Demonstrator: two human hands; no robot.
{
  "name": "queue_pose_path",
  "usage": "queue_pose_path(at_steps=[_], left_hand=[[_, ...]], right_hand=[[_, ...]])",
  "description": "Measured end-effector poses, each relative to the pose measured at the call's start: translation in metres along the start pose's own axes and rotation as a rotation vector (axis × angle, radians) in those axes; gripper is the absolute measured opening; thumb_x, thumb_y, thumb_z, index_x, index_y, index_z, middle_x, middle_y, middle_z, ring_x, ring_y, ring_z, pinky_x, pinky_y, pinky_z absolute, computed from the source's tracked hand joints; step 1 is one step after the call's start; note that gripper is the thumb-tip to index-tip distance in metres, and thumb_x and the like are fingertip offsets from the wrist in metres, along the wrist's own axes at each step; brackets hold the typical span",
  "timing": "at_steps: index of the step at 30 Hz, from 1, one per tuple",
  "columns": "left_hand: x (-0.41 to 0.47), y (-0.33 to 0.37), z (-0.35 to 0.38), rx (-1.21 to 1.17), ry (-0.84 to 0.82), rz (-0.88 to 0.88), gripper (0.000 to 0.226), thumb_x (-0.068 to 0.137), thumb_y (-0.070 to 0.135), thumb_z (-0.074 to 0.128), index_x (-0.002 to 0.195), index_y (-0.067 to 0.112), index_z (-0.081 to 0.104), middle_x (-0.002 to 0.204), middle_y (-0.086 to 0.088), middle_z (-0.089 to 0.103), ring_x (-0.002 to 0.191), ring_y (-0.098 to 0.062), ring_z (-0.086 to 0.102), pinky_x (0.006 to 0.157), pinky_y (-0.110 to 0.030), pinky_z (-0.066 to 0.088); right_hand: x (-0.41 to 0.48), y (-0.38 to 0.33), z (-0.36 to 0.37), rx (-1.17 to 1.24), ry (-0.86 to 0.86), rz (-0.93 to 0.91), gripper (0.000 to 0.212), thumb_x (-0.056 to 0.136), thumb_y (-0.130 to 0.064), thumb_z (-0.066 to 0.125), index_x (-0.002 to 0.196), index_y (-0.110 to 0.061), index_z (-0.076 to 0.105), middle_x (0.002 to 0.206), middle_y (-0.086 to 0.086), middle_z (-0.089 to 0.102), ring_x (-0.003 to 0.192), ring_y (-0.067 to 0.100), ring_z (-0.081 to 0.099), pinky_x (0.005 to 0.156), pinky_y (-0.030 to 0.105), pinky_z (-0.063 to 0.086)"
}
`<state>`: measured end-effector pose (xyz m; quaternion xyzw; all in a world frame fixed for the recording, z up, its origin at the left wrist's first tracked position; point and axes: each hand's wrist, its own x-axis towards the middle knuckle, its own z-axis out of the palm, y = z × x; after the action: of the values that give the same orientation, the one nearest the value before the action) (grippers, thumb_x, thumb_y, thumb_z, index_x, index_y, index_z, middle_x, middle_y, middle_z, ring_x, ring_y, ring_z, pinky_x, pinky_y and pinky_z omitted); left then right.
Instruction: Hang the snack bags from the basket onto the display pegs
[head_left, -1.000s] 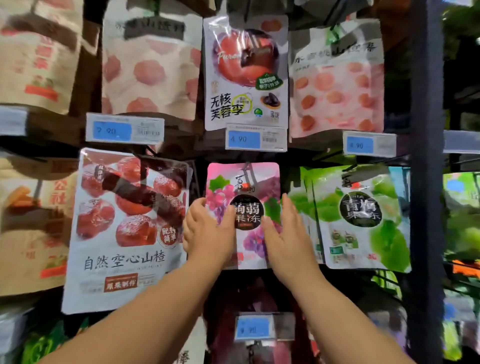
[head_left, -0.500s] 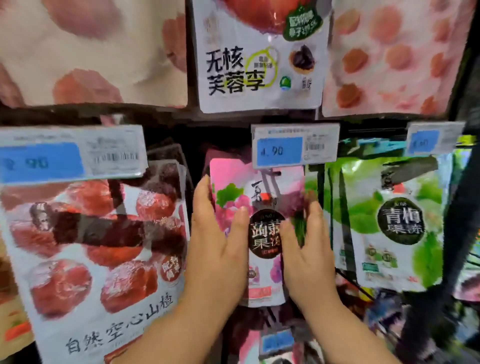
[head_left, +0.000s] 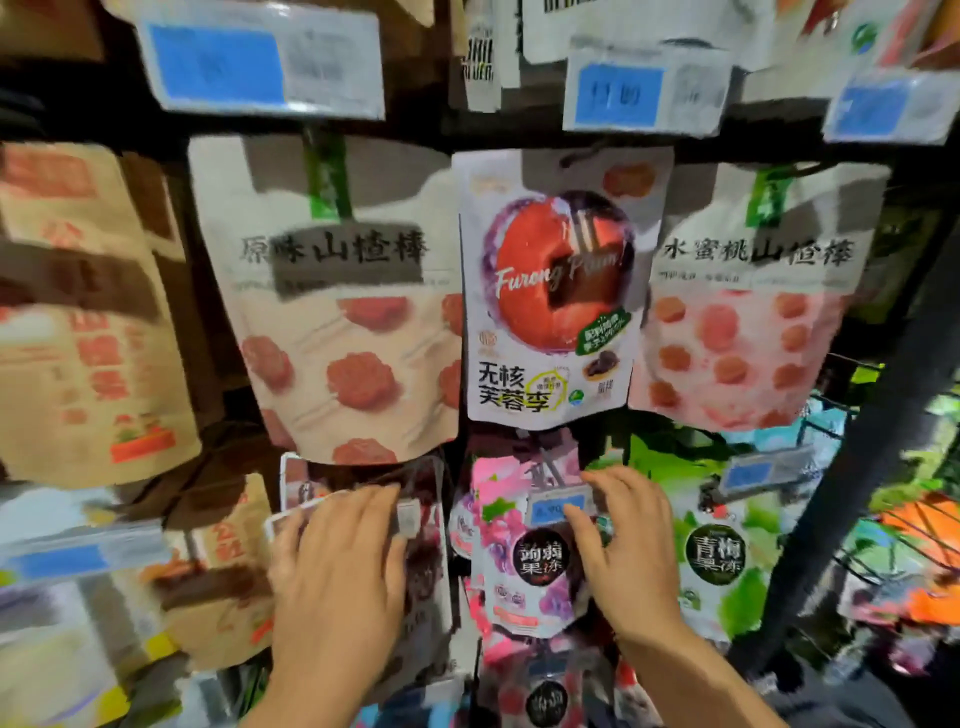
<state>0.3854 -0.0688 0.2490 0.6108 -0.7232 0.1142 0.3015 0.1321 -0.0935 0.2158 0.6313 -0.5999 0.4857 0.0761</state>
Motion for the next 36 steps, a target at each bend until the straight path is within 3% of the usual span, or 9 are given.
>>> queue_pose_path(at_steps=[6,9,13,17,19,21,24,31,36], left_hand=[[0.015,-0.003,-0.042,0.073,-0.316,0.078,0.054,0.086,0.048,0.039,0.117,0.015,0.069,0.102,0.000,0.070,0.092,-0.025,0.068,0.080,-0.035,0.051],[0.028,0.003,-0.077,-0.016,-0.365,0.037,0.047,0.096,0.043,0.045,0.133,0.016,0.056,0.124,-0.003,0.063,0.116,-0.029,0.058,0.093,-0.038,0.043],[0.062,0.024,-0.133,-0.025,0.116,0.098,0.036,0.089,0.037,0.046,0.118,0.017,0.054,0.115,-0.007,0.057,0.108,-0.030,0.052,0.090,-0.043,0.044],[0.105,0.043,-0.191,0.008,0.487,0.119,0.050,0.088,0.037,0.045,0.133,0.015,0.046,0.138,-0.011,0.045,0.128,-0.030,0.035,0.108,-0.048,0.027],[0.124,0.050,-0.221,0.083,0.392,0.092,0.057,0.092,0.043,0.040,0.145,0.022,0.036,0.151,-0.010,0.036,0.139,-0.028,0.024,0.114,-0.053,0.020],[0.136,0.051,-0.236,0.203,0.150,0.060,0.067,0.097,0.054,0.026,0.156,0.031,0.003,0.164,-0.004,0.009,0.150,-0.025,0.000,0.119,-0.052,0.003],[0.145,0.043,-0.241,0.297,0.003,0.080,0.076,0.077,0.070,-0.011,0.143,0.035,-0.027,0.161,0.007,-0.020,0.148,-0.021,-0.021,0.118,-0.052,-0.010],[0.158,0.035,-0.254,0.279,0.060,0.057,0.101,0.054,0.078,-0.040,0.144,0.035,-0.023,0.152,0.012,-0.028,0.142,-0.014,-0.029,0.112,-0.043,-0.023],[0.174,0.036,-0.256,0.341,0.126,0.064,0.072,0.091,0.072,0.004,0.148,0.034,0.026,0.157,0.005,0.028,0.146,-0.022,0.024,0.114,-0.047,0.004]], right_hand=[[0.017,-0.021,-0.030,-0.116,-0.289,0.113,0.029,0.090,-0.026,0.071,0.116,-0.016,0.065,0.115,0.001,0.057,0.115,0.021,0.044,0.092,0.025,0.029],[0.032,-0.041,-0.049,-0.096,-0.300,0.111,0.029,0.087,-0.024,0.073,0.114,-0.014,0.067,0.111,0.002,0.062,0.113,0.028,0.050,0.094,0.035,0.038],[0.070,-0.094,-0.089,0.057,-0.087,0.001,0.043,0.090,-0.029,0.064,0.129,-0.012,0.058,0.130,0.007,0.058,0.126,0.024,0.044,0.106,0.042,0.036],[0.129,-0.145,-0.131,0.097,0.131,-0.163,0.052,0.093,-0.032,0.052,0.142,-0.015,0.048,0.148,0.010,0.045,0.139,0.030,0.035,0.119,0.033,0.013],[0.157,-0.161,-0.144,0.047,0.135,-0.194,0.058,0.095,-0.035,0.049,0.150,-0.017,0.039,0.157,0.009,0.035,0.147,0.029,0.026,0.121,0.033,0.008],[0.176,-0.171,-0.152,-0.050,0.017,-0.176,0.069,0.095,-0.049,0.038,0.156,-0.020,0.024,0.164,0.001,0.019,0.153,0.019,0.007,0.123,0.039,0.005],[0.189,-0.173,-0.156,-0.194,-0.162,-0.156,0.089,0.083,-0.072,0.004,0.158,-0.024,0.002,0.166,-0.005,-0.002,0.149,0.010,-0.018,0.123,0.038,-0.009],[0.200,-0.185,-0.162,-0.281,-0.245,-0.106,0.105,0.069,-0.080,-0.013,0.159,-0.027,-0.002,0.166,-0.011,-0.005,0.151,0.013,-0.018,0.122,0.044,-0.010],[0.209,-0.187,-0.170,-0.316,-0.312,-0.114,0.126,0.048,-0.086,-0.039,0.157,-0.030,-0.010,0.163,-0.016,-0.016,0.139,0.003,-0.031,0.121,0.048,-0.013]])
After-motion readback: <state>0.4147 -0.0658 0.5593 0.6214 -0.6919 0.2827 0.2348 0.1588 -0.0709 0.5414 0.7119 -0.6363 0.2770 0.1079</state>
